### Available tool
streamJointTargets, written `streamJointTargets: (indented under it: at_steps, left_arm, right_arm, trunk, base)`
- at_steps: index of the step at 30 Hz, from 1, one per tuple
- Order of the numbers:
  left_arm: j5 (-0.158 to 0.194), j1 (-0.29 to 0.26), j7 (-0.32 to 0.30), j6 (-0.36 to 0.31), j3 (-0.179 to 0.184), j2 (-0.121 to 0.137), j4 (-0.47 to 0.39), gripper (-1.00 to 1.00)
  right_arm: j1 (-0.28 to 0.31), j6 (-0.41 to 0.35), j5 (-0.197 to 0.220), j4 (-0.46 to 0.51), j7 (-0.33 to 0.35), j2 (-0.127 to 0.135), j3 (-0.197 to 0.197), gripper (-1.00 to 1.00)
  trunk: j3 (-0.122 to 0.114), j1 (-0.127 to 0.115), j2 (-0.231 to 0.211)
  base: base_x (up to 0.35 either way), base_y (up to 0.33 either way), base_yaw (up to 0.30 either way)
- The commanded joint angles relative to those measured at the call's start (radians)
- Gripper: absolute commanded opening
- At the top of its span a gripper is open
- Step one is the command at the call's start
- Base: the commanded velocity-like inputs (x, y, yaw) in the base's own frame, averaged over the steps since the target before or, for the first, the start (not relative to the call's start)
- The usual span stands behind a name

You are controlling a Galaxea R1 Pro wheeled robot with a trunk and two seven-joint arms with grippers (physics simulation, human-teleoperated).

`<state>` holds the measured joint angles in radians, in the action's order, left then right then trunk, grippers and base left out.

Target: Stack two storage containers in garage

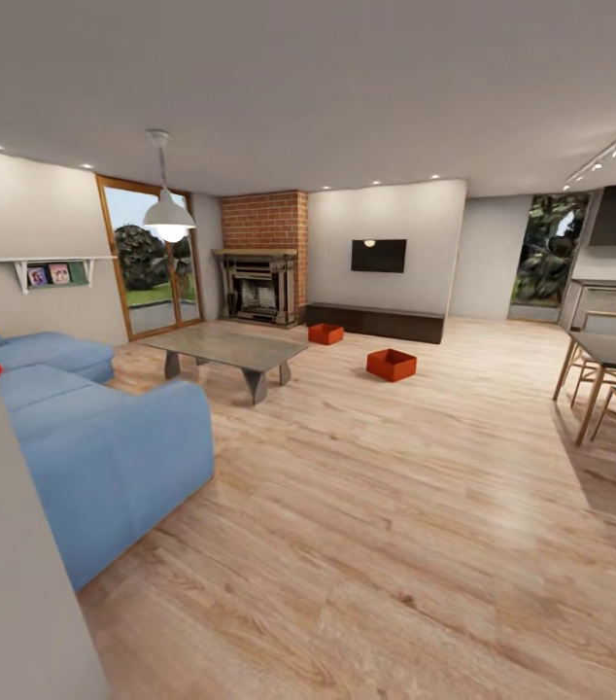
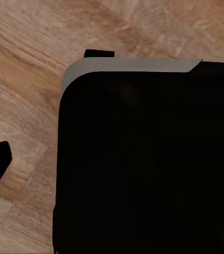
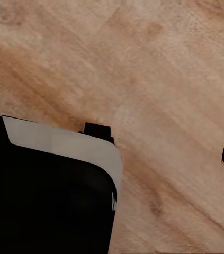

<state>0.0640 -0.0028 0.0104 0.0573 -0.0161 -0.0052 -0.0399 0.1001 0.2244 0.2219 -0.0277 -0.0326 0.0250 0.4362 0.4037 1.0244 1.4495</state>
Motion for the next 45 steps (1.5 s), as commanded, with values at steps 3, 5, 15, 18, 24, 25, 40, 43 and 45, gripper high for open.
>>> streamJointTargets:
  at_steps: [3, 5, 15, 18, 24, 25, 40, 43, 45]
  left_arm:
    - [0.014, 0.000, 0.001, 0.003, -0.001, -0.001, 0.000, 1.00]
    - [0.016, 0.000, 0.000, 0.003, -0.001, -0.001, 0.000, 1.00]
    - [0.016, 0.000, -0.003, -0.001, 0.001, -0.001, 0.000, 1.00]
    - [0.017, 0.000, -0.003, -0.002, 0.001, -0.001, 0.000, 1.00]
    - [0.019, 0.000, -0.002, -0.002, 0.001, -0.001, 0.000, 1.00]
    - [0.019, 0.000, -0.001, -0.002, 0.001, -0.001, 0.000, 1.00]
    - [0.078, 0.000, 0.000, 0.002, 0.001, 0.002, 0.000, 1.00]
    - [0.089, 0.000, -0.001, 0.003, 0.001, 0.002, 0.000, 1.00]
    - [0.090, 0.000, -0.001, 0.004, 0.001, 0.001, 0.000, 1.00]
  right_arm:
    - [0.001, 0.006, 0.008, -0.003, 0.000, 0.000, 0.009, 1.00]
    - [0.001, 0.006, 0.008, -0.003, 0.000, 0.000, 0.009, 1.00]
    - [0.001, 0.006, 0.004, -0.003, 0.002, 0.000, 0.012, 1.00]
    - [0.001, 0.006, 0.004, -0.003, 0.002, 0.000, 0.012, 1.00]
    - [0.001, 0.006, 0.005, -0.003, 0.001, -0.001, 0.011, 1.00]
    - [0.001, 0.006, 0.005, -0.003, 0.001, -0.001, 0.011, 1.00]
    - [0.001, 0.004, 0.016, -0.003, -0.002, -0.002, -0.001, 1.00]
    - [0.001, 0.004, 0.014, -0.003, -0.003, -0.002, -0.001, 1.00]
    - [0.001, 0.004, 0.013, -0.003, -0.003, -0.002, 0.003, 1.00]
  trunk:
    - [0.001, 0.001, 0.000]
    - [0.001, 0.001, 0.000]
    - [0.001, 0.001, 0.000]
    - [0.001, 0.001, 0.000]
    - [0.001, 0.001, 0.000]
    - [0.001, 0.001, 0.000]
    - [0.001, 0.001, 0.000]
    - [0.001, 0.001, 0.000]
    - [0.001, 0.001, 0.000]
  base:
    - [0.324, 0.000, 0.000]
    - [0.324, 0.000, 0.000]
    - [0.324, 0.000, 0.000]
    - [0.324, 0.000, 0.000]
    - [0.324, 0.000, 0.000]
    - [0.324, 0.000, 0.000]
    - [0.312, -0.111, -0.058]
    - [0.298, -0.172, -0.273]
    - [0.300, -0.163, -0.284]
